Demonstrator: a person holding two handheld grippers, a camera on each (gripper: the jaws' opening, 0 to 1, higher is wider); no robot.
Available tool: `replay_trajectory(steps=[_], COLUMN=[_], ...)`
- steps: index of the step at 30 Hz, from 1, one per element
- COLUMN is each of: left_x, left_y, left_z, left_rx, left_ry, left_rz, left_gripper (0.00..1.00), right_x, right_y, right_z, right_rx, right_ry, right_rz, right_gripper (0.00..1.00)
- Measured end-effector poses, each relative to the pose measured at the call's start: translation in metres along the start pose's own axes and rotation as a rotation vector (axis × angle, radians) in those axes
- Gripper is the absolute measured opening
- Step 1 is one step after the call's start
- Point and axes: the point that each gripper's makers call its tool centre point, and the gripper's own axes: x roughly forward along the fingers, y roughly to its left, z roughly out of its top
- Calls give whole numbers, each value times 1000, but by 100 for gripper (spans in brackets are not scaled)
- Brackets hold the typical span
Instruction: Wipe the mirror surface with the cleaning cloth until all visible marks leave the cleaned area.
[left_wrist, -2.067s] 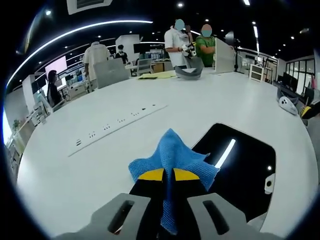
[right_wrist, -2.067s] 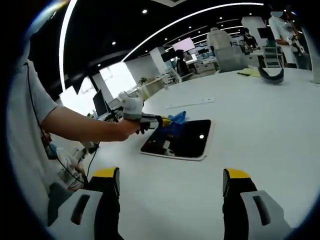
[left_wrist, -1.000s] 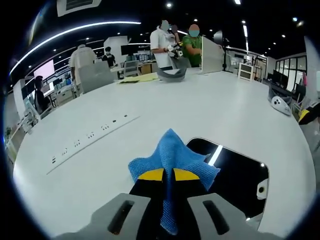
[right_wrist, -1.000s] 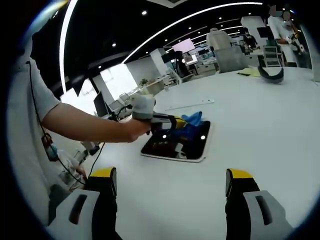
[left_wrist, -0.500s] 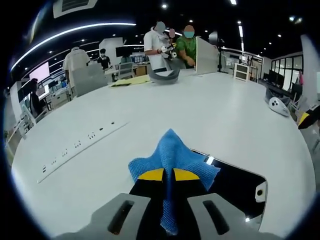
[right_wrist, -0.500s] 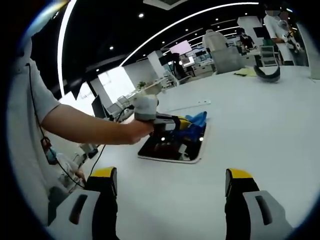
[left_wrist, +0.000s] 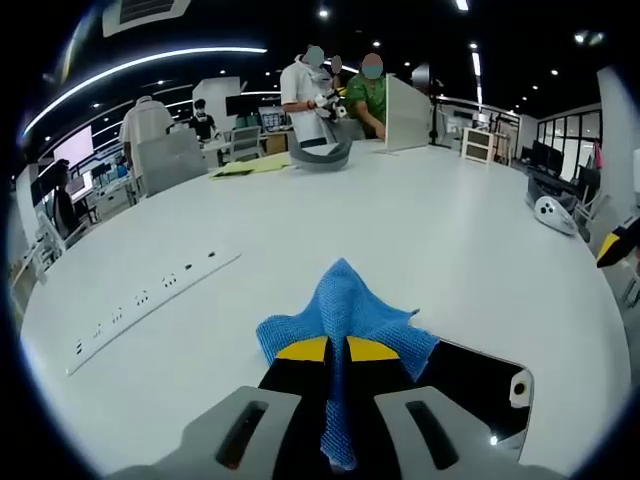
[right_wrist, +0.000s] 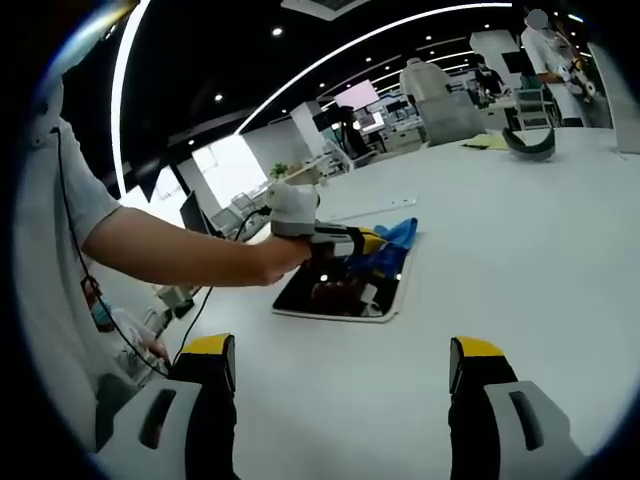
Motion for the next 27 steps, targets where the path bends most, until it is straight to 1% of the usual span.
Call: replay_trajectory(steps=[4, 6, 9, 16, 21, 27], left_x=[3, 4, 5, 7, 10, 11], left_y=[-3, -4, -6, -10, -15, -18], left_z=[2, 2, 3, 4, 5, 6], left_rx=[-2, 3, 11, 0, 6, 5], left_ry=[-4, -5, -3, -4, -3, -4], left_rz=[-3, -7, -13, -22, -29, -37], left_gripper=[3, 3, 3, 3, 3, 3], right_x=[0, -2, -3, -2, -3, -6], right_y=[-3, -3, -2, -5, -4, -6], right_z=[-5, -2, -1, -1, -2, 1], right_rx=[9, 12, 9, 9, 6, 4], right_ry=[13, -2, -7, -10, -9, -25], right_rz=[-7, -10, -11, -19, -21, -29], right_gripper=[88, 88, 88, 88, 88, 86])
